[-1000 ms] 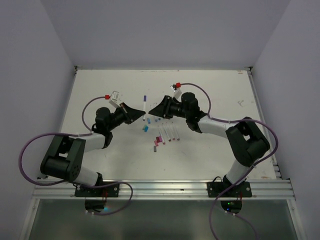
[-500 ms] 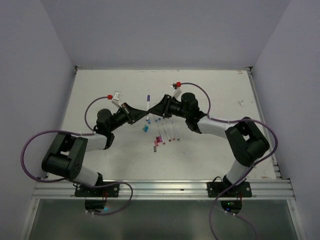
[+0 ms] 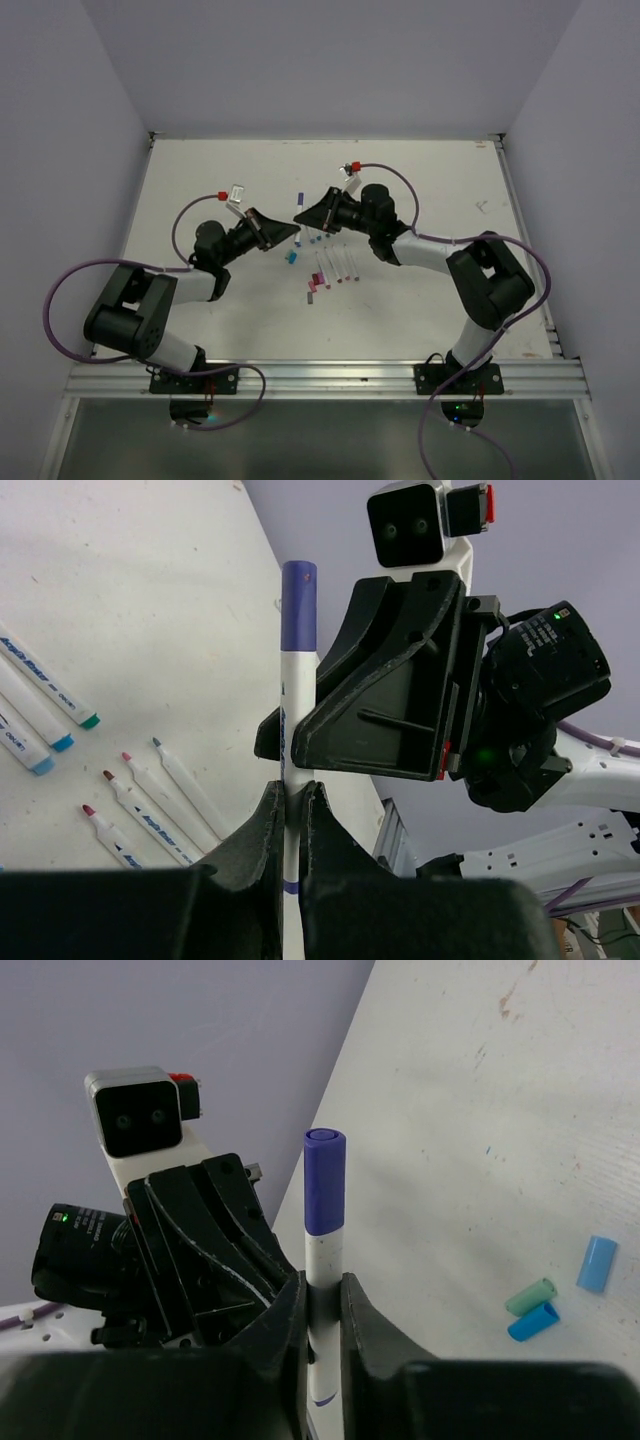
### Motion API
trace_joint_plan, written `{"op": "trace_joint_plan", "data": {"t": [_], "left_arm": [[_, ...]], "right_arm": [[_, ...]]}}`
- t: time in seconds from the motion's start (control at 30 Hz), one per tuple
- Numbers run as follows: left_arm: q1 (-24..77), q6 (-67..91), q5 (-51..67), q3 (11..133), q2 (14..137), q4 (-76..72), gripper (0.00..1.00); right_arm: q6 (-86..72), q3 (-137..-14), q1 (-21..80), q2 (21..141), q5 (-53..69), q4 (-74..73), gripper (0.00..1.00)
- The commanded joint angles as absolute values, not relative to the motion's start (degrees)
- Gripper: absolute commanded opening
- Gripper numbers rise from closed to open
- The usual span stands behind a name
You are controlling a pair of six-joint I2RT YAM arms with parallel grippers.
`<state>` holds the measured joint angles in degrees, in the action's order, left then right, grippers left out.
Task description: Open the pen caps
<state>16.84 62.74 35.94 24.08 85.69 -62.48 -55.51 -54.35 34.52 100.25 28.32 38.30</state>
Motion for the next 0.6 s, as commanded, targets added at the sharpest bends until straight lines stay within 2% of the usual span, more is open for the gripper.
{"op": "trace_joint_plan", "data": {"t": [0.0, 0.07, 0.13, 0.17, 0.27, 0.57], "left_arm": [[17.58, 65.04, 38.32, 23.29, 86.39, -69.86, 0.0], [17.58, 65.13, 38.5, 23.38, 86.57, -70.31, 0.0], [17.58, 65.13, 38.41, 23.38, 86.66, -69.96, 0.19], [17.58, 64.87, 38.32, 23.47, 86.66, -69.79, 0.36], [17.4, 62.68, 38.15, 24.08, 85.61, -66.89, 0.52], [16.35, 55.46, 35.42, 27.24, 79.72, -54.67, 0.5]], "right_arm": [[-56.69, -55.99, 34.45, 101.6, 27.77, 42.79, 0.04], [-56.87, -55.81, 34.54, 101.69, 28.03, 42.63, 0.0], [-56.34, -55.38, 34.54, 100.99, 28.3, 41.49, 0.0], [-55.03, -55.2, 34.54, 100.38, 28.13, 40.44, 0.0], [-51.52, -54.49, 34.54, 97.75, 28.04, 35.69, 0.0], [-43.42, -54.05, 34.54, 92.38, 33.39, 25.58, 0.0]]}}
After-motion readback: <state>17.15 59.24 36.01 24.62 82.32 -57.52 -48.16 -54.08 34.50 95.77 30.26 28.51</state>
